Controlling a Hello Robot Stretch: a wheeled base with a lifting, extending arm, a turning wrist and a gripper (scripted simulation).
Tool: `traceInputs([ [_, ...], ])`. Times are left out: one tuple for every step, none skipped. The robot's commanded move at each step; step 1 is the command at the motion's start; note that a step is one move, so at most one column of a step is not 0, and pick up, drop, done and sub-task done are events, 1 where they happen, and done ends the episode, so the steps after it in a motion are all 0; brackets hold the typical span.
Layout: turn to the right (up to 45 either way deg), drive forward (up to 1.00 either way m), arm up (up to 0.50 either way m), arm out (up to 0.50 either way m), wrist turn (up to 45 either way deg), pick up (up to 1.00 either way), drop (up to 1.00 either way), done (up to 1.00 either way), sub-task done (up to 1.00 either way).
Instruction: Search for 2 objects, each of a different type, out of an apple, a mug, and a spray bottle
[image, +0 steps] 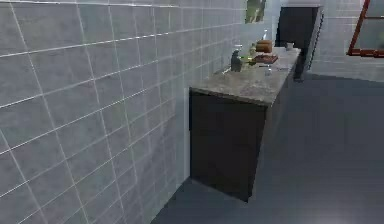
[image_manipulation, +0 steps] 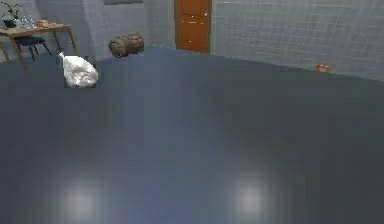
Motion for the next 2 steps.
traceInputs([
  [45.0, 0.00, 0.00, 0.00, 0.0, 0.00, 0.00, 0.00, 0.00],
  [0.0, 1.00, 0.00, 0.00, 0.0, 0.00, 0.00, 0.00, 0.00],
])
